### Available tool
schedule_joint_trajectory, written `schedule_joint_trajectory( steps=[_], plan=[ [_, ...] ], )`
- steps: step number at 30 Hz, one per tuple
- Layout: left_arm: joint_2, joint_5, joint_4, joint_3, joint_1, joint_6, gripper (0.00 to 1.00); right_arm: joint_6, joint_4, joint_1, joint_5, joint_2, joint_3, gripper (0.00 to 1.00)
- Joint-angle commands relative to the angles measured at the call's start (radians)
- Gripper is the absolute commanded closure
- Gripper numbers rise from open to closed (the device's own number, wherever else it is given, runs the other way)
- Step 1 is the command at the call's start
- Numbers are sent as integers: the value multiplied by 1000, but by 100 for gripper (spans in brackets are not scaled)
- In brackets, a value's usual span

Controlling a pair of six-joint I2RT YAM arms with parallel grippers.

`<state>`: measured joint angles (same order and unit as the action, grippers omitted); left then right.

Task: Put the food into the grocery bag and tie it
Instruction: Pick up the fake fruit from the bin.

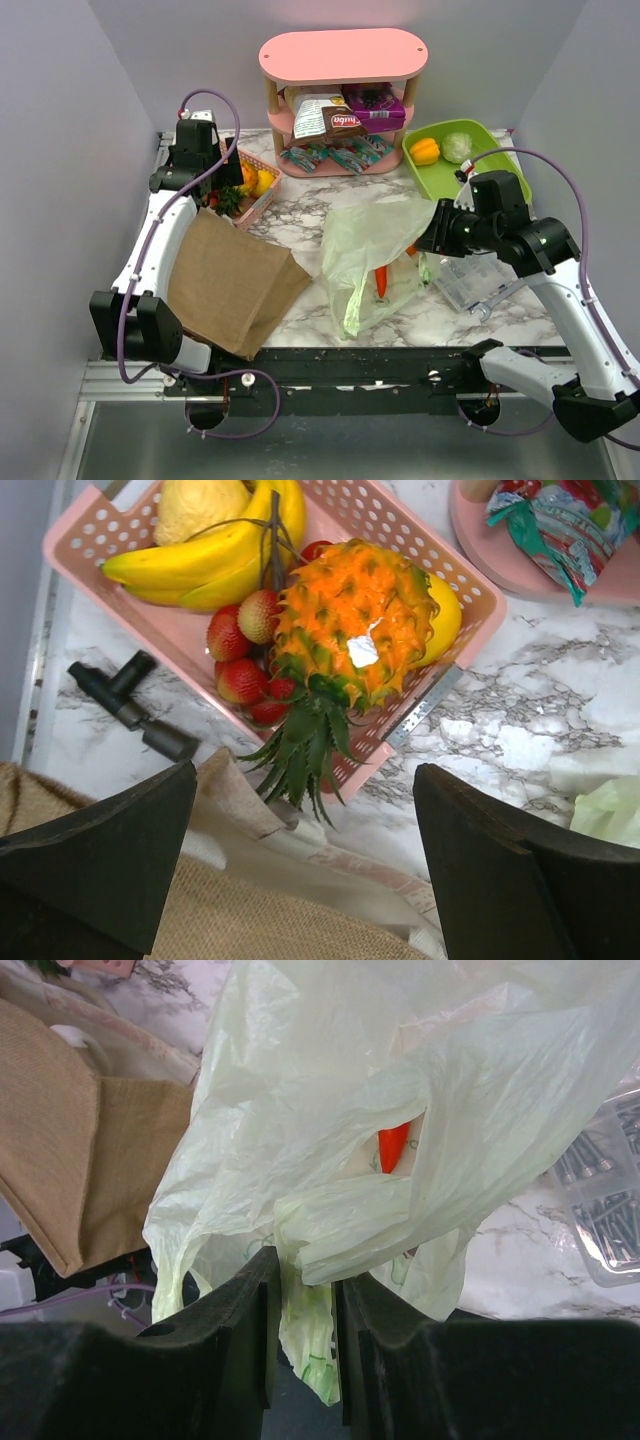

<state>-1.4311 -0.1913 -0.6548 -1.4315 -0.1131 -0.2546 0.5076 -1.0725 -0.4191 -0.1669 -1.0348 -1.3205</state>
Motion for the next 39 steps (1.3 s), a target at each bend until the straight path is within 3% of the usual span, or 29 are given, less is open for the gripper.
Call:
schedule_joint_trajectory(
  steps=[1, 10, 16, 29, 39],
  plan=[
    [-50, 152, 81, -6, 41, 10, 8, 7, -10, -3, -19, -11, 12, 67],
    [-200, 189, 83, -142, 60, 77, 7, 16, 15, -3, -41, -38, 17, 67],
    [-279, 277, 61, -142, 72, 60, 1, 7, -1, -4, -24, -52, -3, 67],
    [-377, 199, -92, -156, 72, 48, 1, 16, 27, -3, -46, -65, 18, 67],
    [-456, 176, -139, -190, 72, 28, 10, 25, 3, -3, -29, -38, 15, 67]
  ],
)
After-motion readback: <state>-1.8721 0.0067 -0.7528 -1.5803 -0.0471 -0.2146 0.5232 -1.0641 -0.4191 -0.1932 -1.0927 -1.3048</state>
